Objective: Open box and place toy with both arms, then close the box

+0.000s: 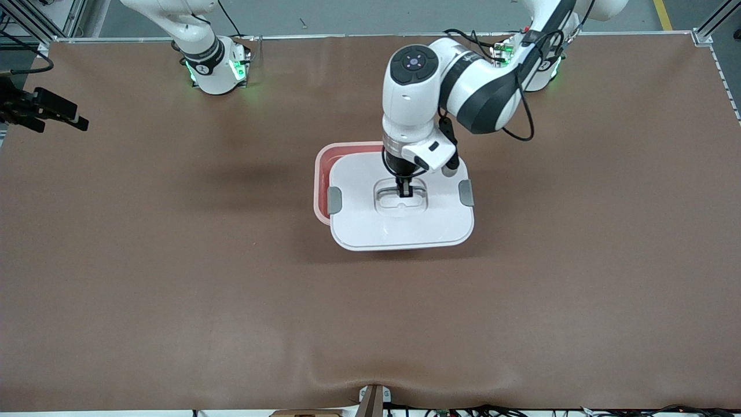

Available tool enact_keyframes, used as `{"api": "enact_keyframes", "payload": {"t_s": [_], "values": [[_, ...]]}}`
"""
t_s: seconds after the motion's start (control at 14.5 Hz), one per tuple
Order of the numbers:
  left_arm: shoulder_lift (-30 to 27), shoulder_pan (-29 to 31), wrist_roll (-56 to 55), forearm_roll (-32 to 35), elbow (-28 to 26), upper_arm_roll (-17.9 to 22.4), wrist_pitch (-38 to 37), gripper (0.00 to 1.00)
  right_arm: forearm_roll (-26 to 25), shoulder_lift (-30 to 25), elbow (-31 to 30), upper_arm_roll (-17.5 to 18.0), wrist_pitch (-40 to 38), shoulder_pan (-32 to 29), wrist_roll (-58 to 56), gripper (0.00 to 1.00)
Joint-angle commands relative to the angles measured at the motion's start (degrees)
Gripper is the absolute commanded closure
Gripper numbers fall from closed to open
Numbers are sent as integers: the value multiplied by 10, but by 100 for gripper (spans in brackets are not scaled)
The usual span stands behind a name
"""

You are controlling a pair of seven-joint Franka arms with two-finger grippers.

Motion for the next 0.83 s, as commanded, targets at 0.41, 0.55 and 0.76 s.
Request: {"api": "enact_keyframes", "payload": {"t_s": [0.41, 0.55, 0.76], "values": [[24, -38, -43, 21, 5, 1, 11, 100, -56, 23, 75, -13, -65, 40, 32, 0], [30, -42, -44, 20, 5, 1, 14, 100, -55, 24, 59, -13, -45, 39, 25, 0], [35, -48, -45, 21, -3, 1, 15, 100, -50, 26, 33, -13, 4, 45, 24, 0]]}}
